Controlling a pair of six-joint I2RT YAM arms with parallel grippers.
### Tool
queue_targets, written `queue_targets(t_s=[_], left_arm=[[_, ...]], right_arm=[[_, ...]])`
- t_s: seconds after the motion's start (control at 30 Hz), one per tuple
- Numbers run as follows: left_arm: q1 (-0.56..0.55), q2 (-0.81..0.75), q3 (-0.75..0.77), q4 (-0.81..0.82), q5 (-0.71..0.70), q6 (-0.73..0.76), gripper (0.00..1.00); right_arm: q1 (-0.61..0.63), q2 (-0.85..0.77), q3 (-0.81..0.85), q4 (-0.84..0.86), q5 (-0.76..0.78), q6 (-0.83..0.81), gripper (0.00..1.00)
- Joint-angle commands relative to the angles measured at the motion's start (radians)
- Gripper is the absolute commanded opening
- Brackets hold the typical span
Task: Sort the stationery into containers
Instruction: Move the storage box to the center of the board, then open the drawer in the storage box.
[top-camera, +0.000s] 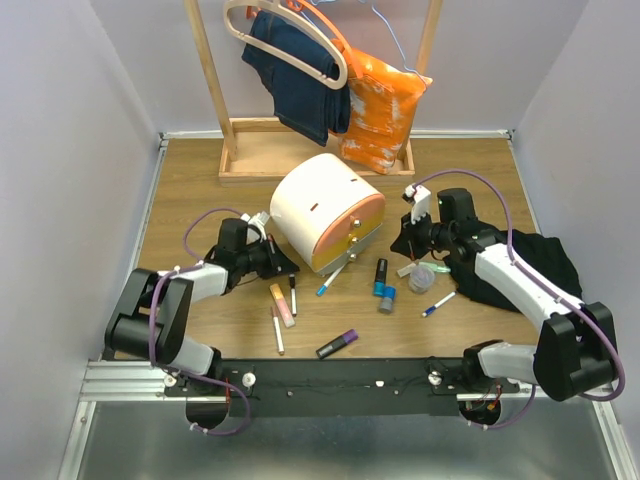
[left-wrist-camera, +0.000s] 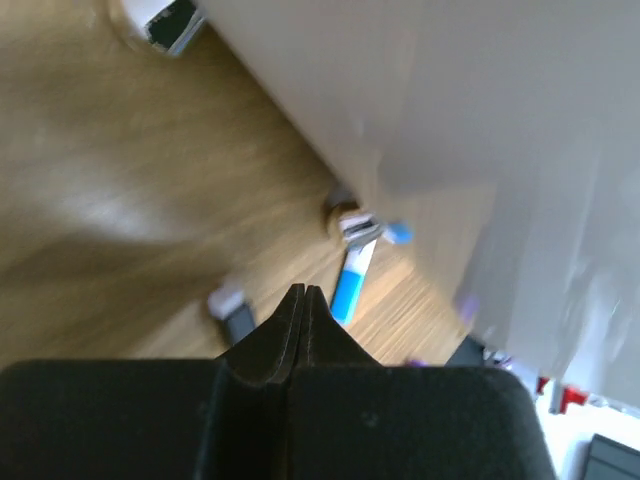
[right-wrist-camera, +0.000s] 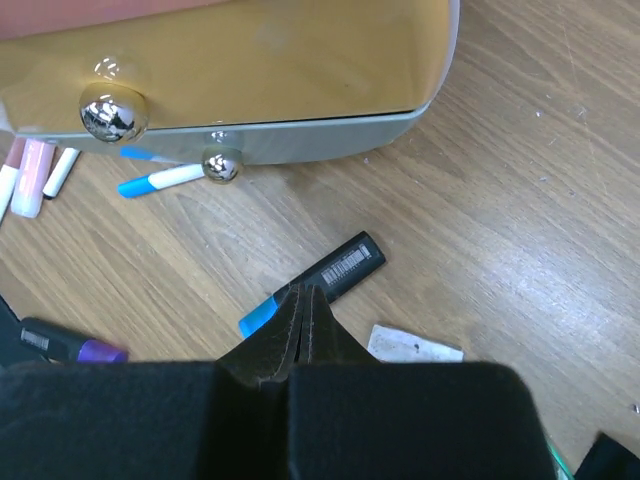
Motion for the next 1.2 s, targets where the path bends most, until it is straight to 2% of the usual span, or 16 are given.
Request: queue_targets(t_s=[0.0,0.27,0.53,0.8,1.07,1.17], left_arm=[[-0.018,0.087,0.087,0.177,0.040,-0.129,0.00],[-0.044,0.223,0.254,0.160,0.077,-0.166,0.00],[-0.113,0.219,0.252,0.128,0.048,-0.213,0.00],[-0.135,0.243,0.235,0.171,0.020,-0.241,0.00],[-0.161,0.305,0.273,0.163,0.032,-0.241,0.00],[-0.178,0.306,0.278,0.145,0.031,-0.236,0.00]], right_arm=[[0.001,-0.039,-0.011,0.038,0.032,0.083,0.01],[0.001,-0.102,-0.048,0.038,0.071,0.098,0.01],[0.001,-0.122,-0.051,0.044,0.110,0.175,0.01],[-0.014,-0.143,-0.110,0.050,0.126,0.396,0.01],[-0.102,-0.112,-0.118,0.062,0.068,0.613,0.01],[-0.131,-0.094,-0.144,0.122,-0.002,0.754,0.14]])
